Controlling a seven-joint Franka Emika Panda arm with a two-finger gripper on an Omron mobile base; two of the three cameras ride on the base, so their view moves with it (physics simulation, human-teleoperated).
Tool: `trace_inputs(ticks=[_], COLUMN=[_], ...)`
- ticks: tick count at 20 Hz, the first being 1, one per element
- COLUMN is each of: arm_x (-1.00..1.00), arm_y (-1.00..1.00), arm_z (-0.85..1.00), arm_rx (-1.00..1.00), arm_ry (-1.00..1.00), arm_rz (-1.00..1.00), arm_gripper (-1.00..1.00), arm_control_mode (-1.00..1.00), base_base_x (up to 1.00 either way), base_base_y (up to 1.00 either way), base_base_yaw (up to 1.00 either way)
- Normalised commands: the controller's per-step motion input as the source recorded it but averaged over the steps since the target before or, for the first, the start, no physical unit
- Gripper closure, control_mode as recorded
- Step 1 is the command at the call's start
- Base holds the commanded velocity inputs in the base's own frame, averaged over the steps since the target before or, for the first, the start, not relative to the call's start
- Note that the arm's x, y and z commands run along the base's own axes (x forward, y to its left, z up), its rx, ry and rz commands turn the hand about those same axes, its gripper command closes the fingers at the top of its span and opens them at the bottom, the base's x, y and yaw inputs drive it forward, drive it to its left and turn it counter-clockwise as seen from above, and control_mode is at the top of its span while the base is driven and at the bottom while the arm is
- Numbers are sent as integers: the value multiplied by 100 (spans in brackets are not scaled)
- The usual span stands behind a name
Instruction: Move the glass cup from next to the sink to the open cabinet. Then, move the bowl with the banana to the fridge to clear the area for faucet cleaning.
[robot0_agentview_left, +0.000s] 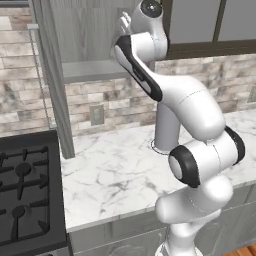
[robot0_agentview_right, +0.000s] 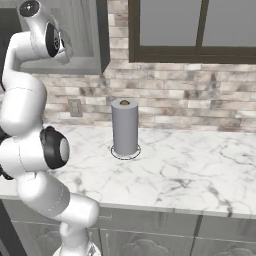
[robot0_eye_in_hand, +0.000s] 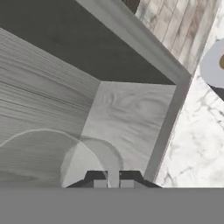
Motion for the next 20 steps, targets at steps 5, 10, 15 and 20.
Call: trace_inputs(ticks=[5, 10, 15, 20], arm_x=[33, 33, 29, 14], arm_y=[0, 0, 0, 0], arm_z=[-14, -21, -7, 0], arm_rx=[0, 0, 0, 0], arm_ry=[-1, 5, 5, 0], arm_rz=[-4, -1, 0, 0], arm_gripper=[100, 100, -100, -100], arm_control_mode=[-100, -100, -100, -100], base_base_x=[0, 0, 0, 0], base_base_y=[0, 0, 0, 0], base_base_yaw=[0, 0, 0, 0])
